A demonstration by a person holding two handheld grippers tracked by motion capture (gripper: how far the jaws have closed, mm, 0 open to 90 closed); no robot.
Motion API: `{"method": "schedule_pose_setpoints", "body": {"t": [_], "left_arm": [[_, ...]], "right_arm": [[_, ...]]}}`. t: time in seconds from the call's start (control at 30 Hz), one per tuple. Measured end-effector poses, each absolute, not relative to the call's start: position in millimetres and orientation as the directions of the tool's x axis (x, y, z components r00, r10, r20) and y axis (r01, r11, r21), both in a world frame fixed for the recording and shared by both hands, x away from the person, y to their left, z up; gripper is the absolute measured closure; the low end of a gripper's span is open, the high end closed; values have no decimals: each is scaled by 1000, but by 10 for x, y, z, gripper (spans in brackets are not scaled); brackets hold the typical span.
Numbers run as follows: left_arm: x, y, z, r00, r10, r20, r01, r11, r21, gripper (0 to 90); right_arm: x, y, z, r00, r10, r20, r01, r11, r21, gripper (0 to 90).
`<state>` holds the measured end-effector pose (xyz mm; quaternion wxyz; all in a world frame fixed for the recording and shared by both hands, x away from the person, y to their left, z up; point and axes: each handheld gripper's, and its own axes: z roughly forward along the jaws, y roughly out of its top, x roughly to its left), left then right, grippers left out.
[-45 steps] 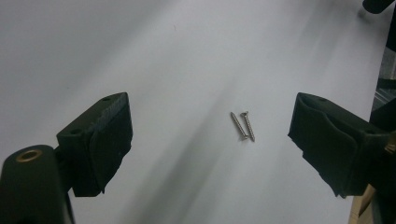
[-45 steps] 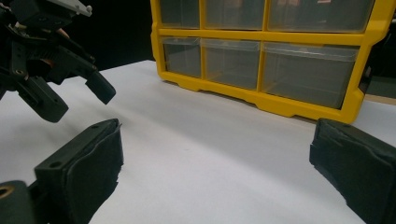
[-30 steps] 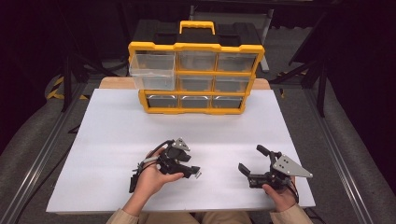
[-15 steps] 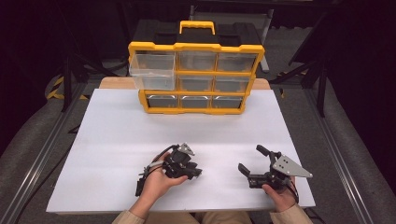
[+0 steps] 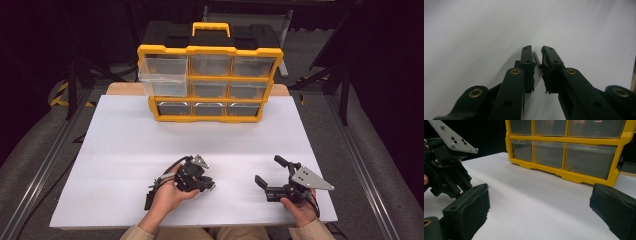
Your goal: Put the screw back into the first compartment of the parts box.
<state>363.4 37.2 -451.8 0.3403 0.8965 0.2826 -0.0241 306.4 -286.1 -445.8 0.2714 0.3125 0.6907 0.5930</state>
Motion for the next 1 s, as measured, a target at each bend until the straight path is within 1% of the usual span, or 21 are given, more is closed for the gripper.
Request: {"method": "schedule_pose_setpoints", "body": {"t": [0.07, 0.17, 0.3, 0.47, 0.57, 0.8, 1.0], "left_arm": [[3633, 368, -4519, 841, 493, -224, 518, -613, 597, 842], [3641, 370, -4519, 844, 489, -220, 513, -617, 597, 858], [3666, 389, -4531, 839, 485, -247, 526, -606, 597, 869], [3650, 357, -4504, 847, 488, -213, 510, -631, 585, 875], [3659, 367, -4503, 844, 490, -220, 516, -627, 584, 877], [3704, 400, -4489, 820, 499, -282, 563, -609, 558, 877], [3768, 506, -4457, 808, 507, -300, 582, -606, 542, 878]], "right_arm": [[3062, -2859, -4460, -655, 755, -2, 114, 102, 988, 31], [3056, -2852, -4455, -659, 752, -1, 110, 98, 989, 31], [3064, -2861, -4457, -659, 752, -4, 108, 100, 989, 31], [3064, -2864, -4457, -658, 753, -3, 109, 99, 989, 31], [3064, -2865, -4455, -660, 752, -6, 108, 102, 989, 31], [3062, -2864, -4453, -659, 752, -6, 108, 102, 989, 31], [3066, -2866, -4456, -658, 753, -4, 109, 101, 989, 31]]}}
